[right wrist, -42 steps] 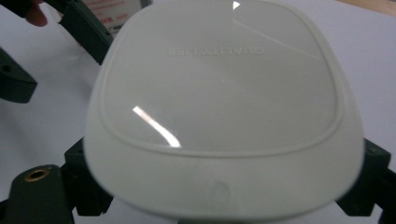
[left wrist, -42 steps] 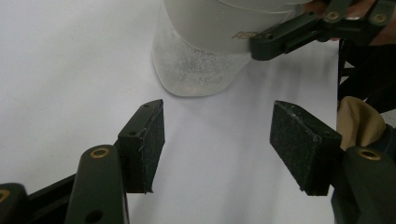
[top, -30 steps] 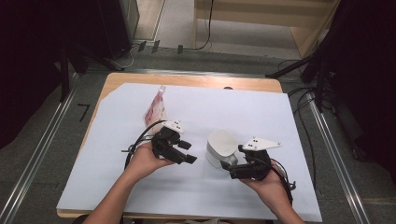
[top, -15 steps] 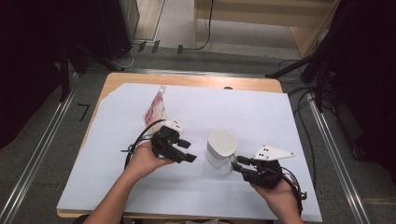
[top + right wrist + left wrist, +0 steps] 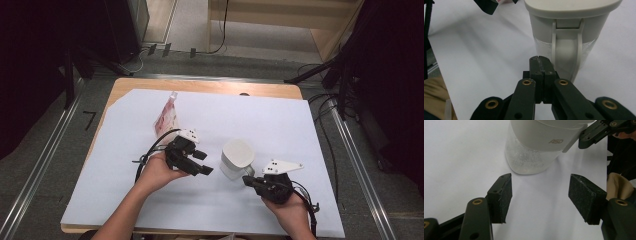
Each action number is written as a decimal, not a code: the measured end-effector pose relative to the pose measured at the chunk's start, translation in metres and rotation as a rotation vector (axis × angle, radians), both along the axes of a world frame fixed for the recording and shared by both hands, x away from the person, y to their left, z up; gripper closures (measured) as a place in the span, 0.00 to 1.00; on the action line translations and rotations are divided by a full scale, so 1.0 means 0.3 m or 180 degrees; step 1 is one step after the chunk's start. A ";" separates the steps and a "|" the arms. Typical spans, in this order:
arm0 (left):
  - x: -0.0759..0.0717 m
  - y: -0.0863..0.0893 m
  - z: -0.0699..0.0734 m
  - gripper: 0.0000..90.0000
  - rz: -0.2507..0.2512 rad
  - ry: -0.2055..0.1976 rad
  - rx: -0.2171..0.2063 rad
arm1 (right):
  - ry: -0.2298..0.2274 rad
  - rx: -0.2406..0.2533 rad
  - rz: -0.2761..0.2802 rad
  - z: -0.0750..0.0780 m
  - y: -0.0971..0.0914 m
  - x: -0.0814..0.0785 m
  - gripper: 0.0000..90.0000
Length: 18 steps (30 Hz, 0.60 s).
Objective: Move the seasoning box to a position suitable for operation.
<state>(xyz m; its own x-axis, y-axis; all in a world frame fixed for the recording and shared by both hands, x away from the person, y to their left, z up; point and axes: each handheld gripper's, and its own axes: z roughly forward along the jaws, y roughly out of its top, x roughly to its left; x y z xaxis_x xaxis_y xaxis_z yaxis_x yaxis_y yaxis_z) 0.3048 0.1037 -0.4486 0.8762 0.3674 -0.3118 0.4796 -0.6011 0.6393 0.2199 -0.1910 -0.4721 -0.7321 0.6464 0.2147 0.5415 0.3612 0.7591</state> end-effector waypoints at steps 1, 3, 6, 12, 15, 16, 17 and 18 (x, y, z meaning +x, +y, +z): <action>-0.001 0.000 0.001 0.41 0.0001 -0.0012 0.0009 | 0.0005 -0.0016 0.0005 0.000 0.001 0.000 1.00; -0.001 0.000 0.001 0.41 -0.0001 -0.0019 0.0007 | 0.0004 -0.0020 0.0016 -0.001 0.000 0.001 1.00; -0.001 0.000 0.001 0.41 -0.0003 -0.0030 0.0011 | 0.0005 -0.0034 0.0005 -0.001 -0.004 0.005 1.00; -0.003 -0.001 0.001 0.41 0.0018 -0.0049 -0.0034 | 0.0023 -0.0023 -0.0032 0.000 -0.031 0.020 1.00; -0.001 0.000 0.001 0.41 0.0002 -0.0065 -0.0008 | 0.0014 -0.0022 -0.0051 -0.001 -0.045 0.029 1.00; -0.002 -0.001 0.001 0.41 0.0001 -0.0069 -0.0009 | 0.0018 -0.0022 -0.0067 -0.001 -0.048 0.031 1.00; -0.002 -0.001 0.000 0.41 -0.0003 -0.0065 -0.0018 | 0.0027 -0.0024 -0.0092 0.000 -0.054 0.035 1.00; -0.002 -0.002 0.000 0.41 -0.0003 -0.0065 -0.0024 | 0.0040 -0.0019 -0.0104 0.000 -0.058 0.038 1.00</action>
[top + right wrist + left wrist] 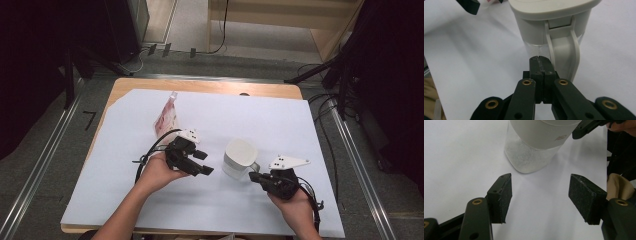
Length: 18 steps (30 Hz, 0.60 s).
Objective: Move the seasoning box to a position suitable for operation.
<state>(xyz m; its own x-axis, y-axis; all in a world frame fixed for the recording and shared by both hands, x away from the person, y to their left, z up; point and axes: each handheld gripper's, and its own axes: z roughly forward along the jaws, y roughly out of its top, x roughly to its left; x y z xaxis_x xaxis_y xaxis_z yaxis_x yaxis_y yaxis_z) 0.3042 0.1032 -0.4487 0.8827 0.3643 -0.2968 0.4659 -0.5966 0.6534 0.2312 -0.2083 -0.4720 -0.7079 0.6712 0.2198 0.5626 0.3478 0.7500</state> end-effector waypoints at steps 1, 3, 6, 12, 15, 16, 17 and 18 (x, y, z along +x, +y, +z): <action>0.001 0.000 0.000 0.41 -0.0008 0.0001 -0.0003 | 0.0001 0.0011 -0.0022 -0.001 -0.004 0.003 1.00; -0.001 -0.001 0.001 0.41 -0.0006 -0.0001 -0.0010 | -0.0004 -0.0001 -0.0033 0.000 -0.015 0.013 1.00; -0.002 -0.002 0.001 0.41 -0.0001 0.0000 -0.0008 | -0.0001 0.0046 -0.0082 0.001 -0.033 0.030 1.00; -0.001 -0.003 0.002 0.40 -0.0026 -0.0002 -0.0006 | 0.0021 0.0047 -0.0184 0.001 -0.057 0.057 1.00; -0.003 -0.006 0.004 0.40 0.0004 -0.0004 -0.0023 | 0.0008 0.0036 -0.0223 0.003 -0.071 0.071 1.00; -0.003 -0.005 0.007 0.40 0.0001 0.0003 -0.0012 | 0.0014 0.0037 -0.0236 0.004 -0.076 0.074 1.00; -0.002 -0.005 0.006 0.40 -0.0004 -0.0001 -0.0048 | 0.0013 0.0048 -0.0259 0.004 -0.082 0.079 1.00; -0.002 -0.004 0.007 0.40 0.0006 -0.0016 -0.0037 | 0.0013 0.0035 -0.0271 0.005 -0.088 0.083 1.00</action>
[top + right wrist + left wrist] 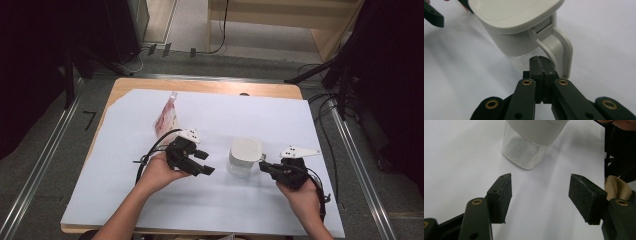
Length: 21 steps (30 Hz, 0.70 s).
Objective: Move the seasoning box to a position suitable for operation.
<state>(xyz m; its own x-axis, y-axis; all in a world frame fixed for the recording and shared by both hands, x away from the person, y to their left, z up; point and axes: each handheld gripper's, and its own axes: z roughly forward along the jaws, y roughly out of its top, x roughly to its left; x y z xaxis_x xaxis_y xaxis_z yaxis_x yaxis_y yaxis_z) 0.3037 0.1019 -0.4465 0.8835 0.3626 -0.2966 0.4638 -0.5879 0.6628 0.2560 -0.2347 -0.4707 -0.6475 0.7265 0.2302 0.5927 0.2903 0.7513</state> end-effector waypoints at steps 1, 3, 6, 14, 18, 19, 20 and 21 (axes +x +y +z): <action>0.000 0.000 0.000 0.40 0.0006 -0.0001 -0.0018 | 0.0015 0.0019 -0.0024 0.000 -0.004 0.003 1.00; 0.001 0.001 0.001 0.39 -0.0003 0.0003 -0.0025 | 0.0022 0.0025 -0.0041 -0.001 -0.011 0.009 1.00; 0.001 -0.001 0.001 0.38 0.0024 0.0000 -0.0051 | 0.0004 0.0016 -0.0066 -0.002 -0.016 0.018 1.00; 0.003 -0.025 0.000 0.33 0.0006 -0.0006 -0.0036 | 0.0041 0.0001 -0.0092 0.001 -0.029 0.036 1.00; 0.007 -0.036 0.012 0.29 -0.0023 -0.0006 -0.0132 | 0.0078 0.0096 -0.0082 0.008 -0.043 0.037 1.00; 0.007 -0.039 0.016 0.29 -0.0046 0.0004 -0.0135 | 0.0063 0.0112 -0.0071 0.016 -0.047 0.035 1.00; 0.006 -0.040 0.018 0.28 -0.0034 0.0006 -0.0150 | 0.0034 0.0113 -0.0082 0.031 -0.053 0.030 1.00; 0.006 -0.043 0.020 0.28 -0.0043 0.0005 -0.0164 | 0.0006 0.0118 -0.0081 0.040 -0.058 0.028 1.00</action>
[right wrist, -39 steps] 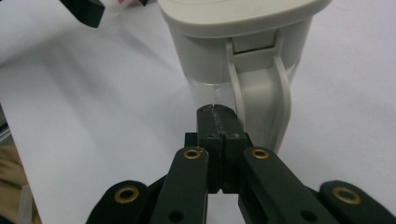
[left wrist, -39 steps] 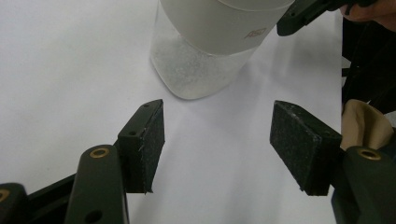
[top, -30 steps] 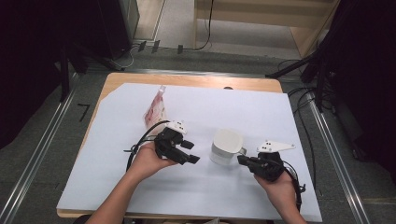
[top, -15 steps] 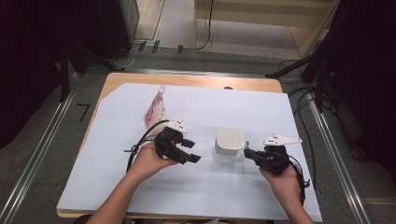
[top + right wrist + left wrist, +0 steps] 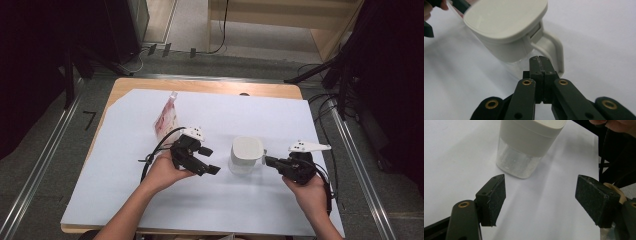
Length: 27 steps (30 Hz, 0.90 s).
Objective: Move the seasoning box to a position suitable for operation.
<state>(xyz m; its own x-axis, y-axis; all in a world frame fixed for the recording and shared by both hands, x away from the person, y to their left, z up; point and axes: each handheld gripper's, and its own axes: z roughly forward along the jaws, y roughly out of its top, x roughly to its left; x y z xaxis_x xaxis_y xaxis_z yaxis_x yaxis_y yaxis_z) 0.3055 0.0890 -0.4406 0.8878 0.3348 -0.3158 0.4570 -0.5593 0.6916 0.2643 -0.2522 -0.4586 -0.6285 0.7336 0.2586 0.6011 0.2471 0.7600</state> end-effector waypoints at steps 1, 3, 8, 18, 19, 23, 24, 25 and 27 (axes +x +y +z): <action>0.002 -0.005 0.004 0.28 -0.0012 0.0001 0.0012 | -0.0024 0.0014 -0.0004 0.010 -0.007 -0.001 1.00; 0.012 -0.010 0.015 0.28 -0.0063 0.0092 -0.0052 | -0.0043 0.0029 -0.0044 0.025 -0.022 0.004 1.00; 0.038 -0.039 0.051 0.28 -0.0156 -0.0026 -0.0013 | 0.0016 0.0009 -0.0120 0.042 -0.047 0.044 1.00; 0.117 -0.099 0.060 0.27 -0.0318 -0.0015 0.0124 | 0.0108 -0.0091 -0.0060 0.042 -0.027 0.122 1.00; 0.122 -0.102 0.058 0.27 -0.0310 -0.0009 0.0132 | 0.0125 -0.0100 -0.0063 0.041 -0.025 0.124 1.00; 0.148 -0.119 0.059 0.26 -0.0381 -0.0050 0.0134 | 0.0147 -0.0114 -0.0030 0.037 -0.020 0.122 1.00; 0.151 -0.124 0.060 0.26 -0.0390 -0.0055 0.0142 | 0.0150 -0.0111 -0.0021 0.036 -0.018 0.119 1.00; 0.155 -0.130 0.059 0.25 -0.0410 -0.0061 0.0145 | 0.0155 -0.0112 -0.0016 0.035 -0.017 0.117 1.00; 0.164 -0.142 0.060 0.20 -0.0379 -0.0080 0.0142 | 0.0151 -0.0118 -0.0019 0.033 -0.016 0.113 1.00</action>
